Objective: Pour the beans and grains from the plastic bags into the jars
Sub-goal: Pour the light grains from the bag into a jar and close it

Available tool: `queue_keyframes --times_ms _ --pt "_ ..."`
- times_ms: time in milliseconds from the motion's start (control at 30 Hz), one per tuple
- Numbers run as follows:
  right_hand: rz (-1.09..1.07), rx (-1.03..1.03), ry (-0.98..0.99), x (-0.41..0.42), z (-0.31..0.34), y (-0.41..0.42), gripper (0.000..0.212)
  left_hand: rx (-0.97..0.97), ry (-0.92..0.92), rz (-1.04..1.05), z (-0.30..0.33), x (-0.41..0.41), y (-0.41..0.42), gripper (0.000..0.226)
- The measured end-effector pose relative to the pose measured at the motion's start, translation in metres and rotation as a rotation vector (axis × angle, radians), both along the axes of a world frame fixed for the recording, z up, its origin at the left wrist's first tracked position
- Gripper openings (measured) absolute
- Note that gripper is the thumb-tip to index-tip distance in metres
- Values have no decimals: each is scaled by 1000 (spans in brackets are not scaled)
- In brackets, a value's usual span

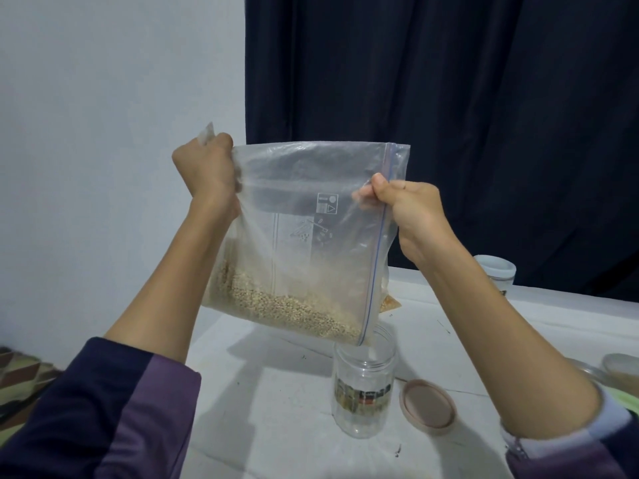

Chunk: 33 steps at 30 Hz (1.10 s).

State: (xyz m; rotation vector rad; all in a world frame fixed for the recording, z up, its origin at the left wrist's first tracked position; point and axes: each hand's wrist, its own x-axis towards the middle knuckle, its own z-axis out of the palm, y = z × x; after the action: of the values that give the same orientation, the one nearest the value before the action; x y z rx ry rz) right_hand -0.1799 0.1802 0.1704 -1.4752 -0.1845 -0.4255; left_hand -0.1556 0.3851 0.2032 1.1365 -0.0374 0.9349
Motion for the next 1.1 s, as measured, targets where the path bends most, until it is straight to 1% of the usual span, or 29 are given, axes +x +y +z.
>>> queue_keyframes --times_ms 167,433,567,733,833,1100 --pt "1 -20 11 0 1 -1 28 11 -25 0 2 -1 0 42" --pt "0 -37 11 0 -1 1 27 8 -43 11 2 -3 -2 43" --pt "-3 -69 9 0 -1 4 31 0 -42 9 2 -3 2 42" --pt "-20 -76 1 -1 -1 8 32 -12 -41 -1 0 -3 -1 42" --pt "-19 -40 2 -2 0 8 30 -16 -35 4 1 -2 0 42" --pt "2 -69 -16 -2 0 8 30 -20 -56 -9 1 -2 1 42"
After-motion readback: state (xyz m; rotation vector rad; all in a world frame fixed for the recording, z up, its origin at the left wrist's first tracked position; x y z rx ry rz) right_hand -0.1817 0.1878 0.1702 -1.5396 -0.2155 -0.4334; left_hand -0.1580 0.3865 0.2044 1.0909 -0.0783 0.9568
